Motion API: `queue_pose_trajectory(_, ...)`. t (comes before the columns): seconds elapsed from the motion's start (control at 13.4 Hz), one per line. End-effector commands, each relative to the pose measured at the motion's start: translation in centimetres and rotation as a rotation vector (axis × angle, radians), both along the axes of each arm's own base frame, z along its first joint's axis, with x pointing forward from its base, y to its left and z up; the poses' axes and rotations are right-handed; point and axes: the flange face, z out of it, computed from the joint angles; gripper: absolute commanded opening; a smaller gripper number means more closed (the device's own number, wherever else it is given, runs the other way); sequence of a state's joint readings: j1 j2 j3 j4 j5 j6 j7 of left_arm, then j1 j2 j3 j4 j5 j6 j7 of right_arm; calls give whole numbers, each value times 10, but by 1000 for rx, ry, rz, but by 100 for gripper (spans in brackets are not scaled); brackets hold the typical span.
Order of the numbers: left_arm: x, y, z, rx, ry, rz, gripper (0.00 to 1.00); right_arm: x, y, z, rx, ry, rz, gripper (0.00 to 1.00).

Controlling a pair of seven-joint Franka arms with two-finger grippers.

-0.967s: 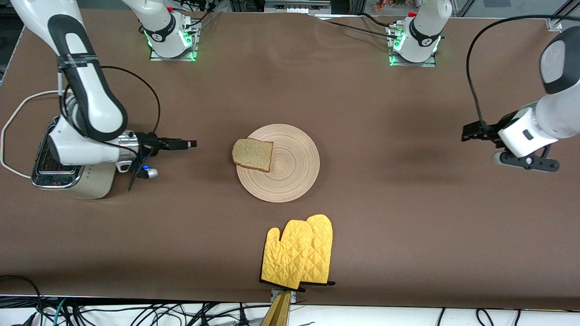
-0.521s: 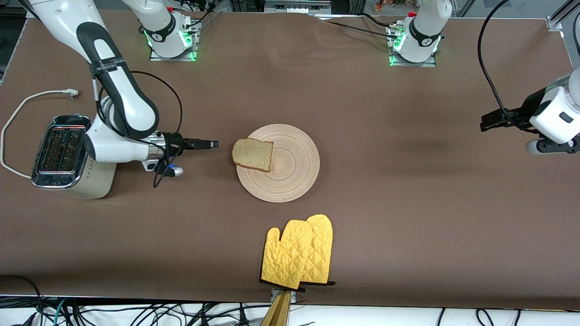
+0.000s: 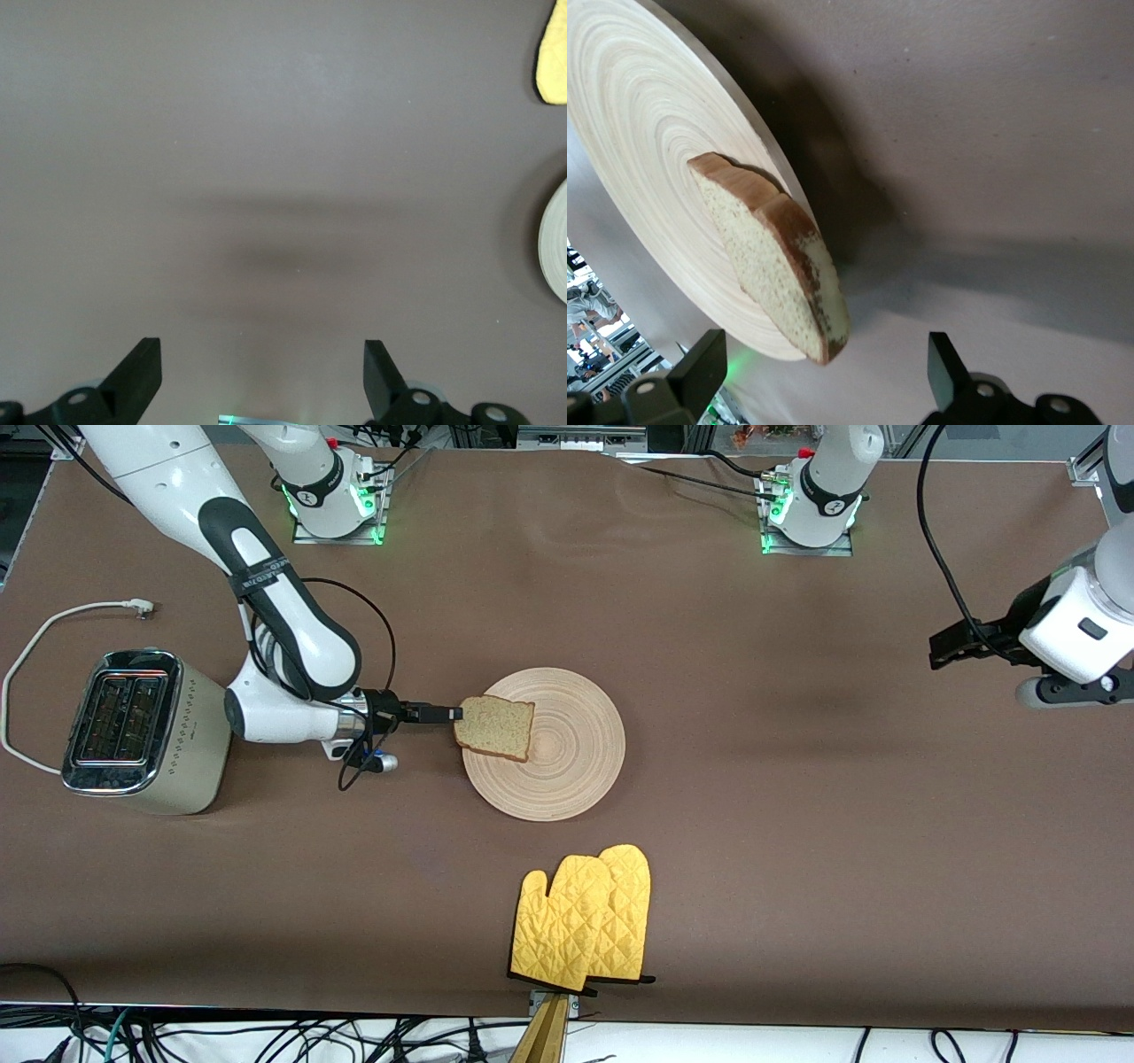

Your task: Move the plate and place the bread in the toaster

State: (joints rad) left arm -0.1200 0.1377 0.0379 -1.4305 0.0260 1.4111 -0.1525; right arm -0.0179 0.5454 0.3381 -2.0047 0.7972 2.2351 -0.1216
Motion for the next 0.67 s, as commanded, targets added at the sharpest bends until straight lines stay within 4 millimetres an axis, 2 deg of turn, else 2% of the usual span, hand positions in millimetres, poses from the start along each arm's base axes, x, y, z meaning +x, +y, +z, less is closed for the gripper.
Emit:
queue_pose_trajectory(0.0,-4,13,10,19,0,-32,100,-7,12,-12,6,-13,-20,100)
queue_pose_trajectory(0.07,-3,18,9,12,0,-71,100,-7,12,-16,2,-15,-24,100)
queue_pose_trajectory(0.22,-3,27,11,-54,-5,-43,100,-8,13,-20,1,-12,-24,100)
queue_pose_trajectory(0.3,-2,38,11,-93,-7,-18,100,-8,13,-20,1,-10,-27,90)
queue_pose_trajectory(0.45,1,31,9,-104,-11,-23,100,-8,13,-18,3,-11,-22,44)
queue_pose_trajectory(0.52,1,30,9,-106,-13,-25,100,-7,13,-18,4,-13,-23,28)
queue_pose_trajectory(0.6,2,28,7,-106,-8,-29,100,-6,14,-16,5,-14,-22,18)
